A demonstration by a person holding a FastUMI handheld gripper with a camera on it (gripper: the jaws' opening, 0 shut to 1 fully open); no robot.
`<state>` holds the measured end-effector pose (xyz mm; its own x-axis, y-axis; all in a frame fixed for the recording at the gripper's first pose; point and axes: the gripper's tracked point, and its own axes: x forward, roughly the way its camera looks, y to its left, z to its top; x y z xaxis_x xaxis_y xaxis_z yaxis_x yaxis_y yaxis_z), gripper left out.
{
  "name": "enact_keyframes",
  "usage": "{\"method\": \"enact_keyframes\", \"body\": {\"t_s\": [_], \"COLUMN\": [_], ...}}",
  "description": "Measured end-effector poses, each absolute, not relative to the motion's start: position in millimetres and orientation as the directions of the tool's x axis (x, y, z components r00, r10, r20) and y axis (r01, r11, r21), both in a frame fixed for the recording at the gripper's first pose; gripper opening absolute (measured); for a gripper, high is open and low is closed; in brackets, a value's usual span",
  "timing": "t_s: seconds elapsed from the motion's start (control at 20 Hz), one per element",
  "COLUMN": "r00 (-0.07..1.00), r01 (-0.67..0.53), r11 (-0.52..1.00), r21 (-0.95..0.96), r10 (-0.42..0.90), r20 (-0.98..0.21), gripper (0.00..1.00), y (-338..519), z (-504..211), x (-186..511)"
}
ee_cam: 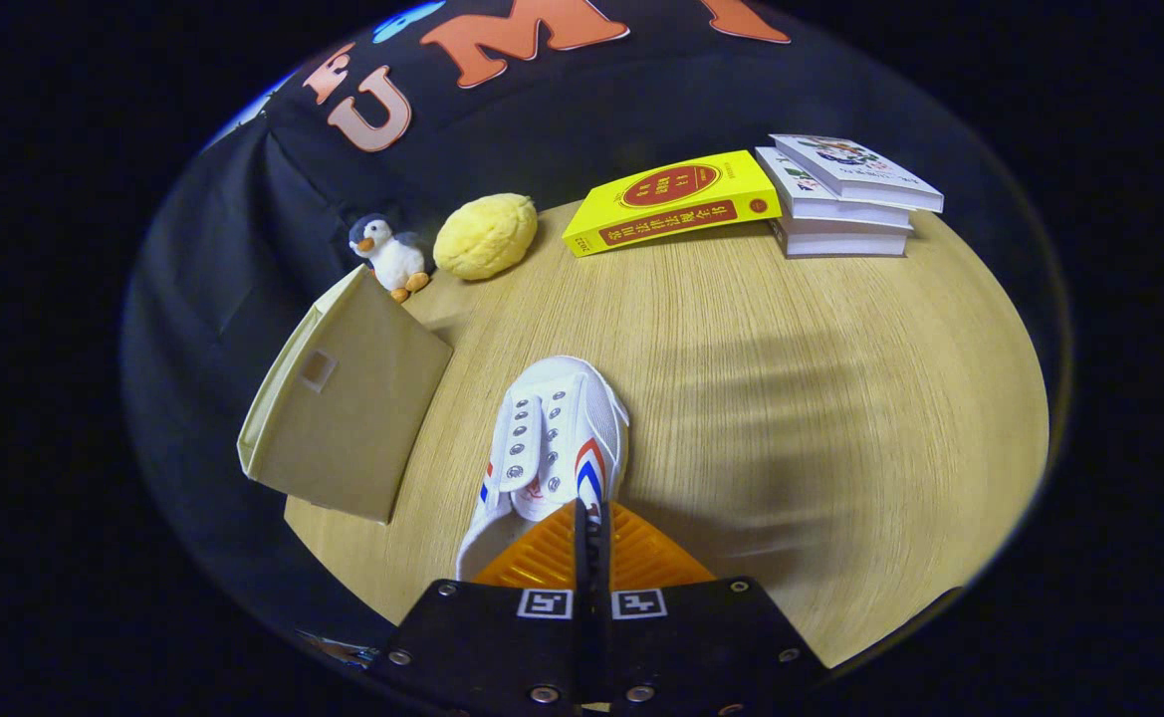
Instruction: Open the storage box then place both shoes into the box .Put the left shoe in first, then the right shoe, with the right side of both shoes facing outward in a uniform manner.
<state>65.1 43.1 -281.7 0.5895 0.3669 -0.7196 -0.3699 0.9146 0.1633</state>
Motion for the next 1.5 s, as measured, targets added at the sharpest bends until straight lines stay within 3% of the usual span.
{"method": "enact_keyframes", "body": {"t_s": [0.25,0.35,0.45,0.5,0.55,0.6,0.75,0.85,1.5], "r00": [0.577,0.543,0.471,0.463,0.465,0.482,0.451,0.456,0.668], "r01": [-0.409,-0.425,-0.436,-0.411,-0.399,-0.395,-0.308,-0.268,-0.278], "r11": [0.909,0.901,0.892,0.900,0.909,0.914,0.928,0.910,0.907], "r21": [-0.080,-0.090,-0.119,-0.143,-0.121,-0.097,0.208,0.315,0.318], "r10": [0.189,0.174,0.113,0.072,0.087,0.116,0.335,0.408,0.420], "r20": [-0.795,-0.821,-0.875,-0.883,-0.881,-0.868,-0.828,-0.791,-0.614], "gripper": [0.00,0.04,0.21,0.22,0.03,0.00,0.00,0.00,0.00], "y": [44,49,46,43,48,48,81,101,69], "z": [-315,-315,-323,-321,-322,-318,-317,-311,-262], "x": [52,54,54,59,59,58,51,41,26]}}
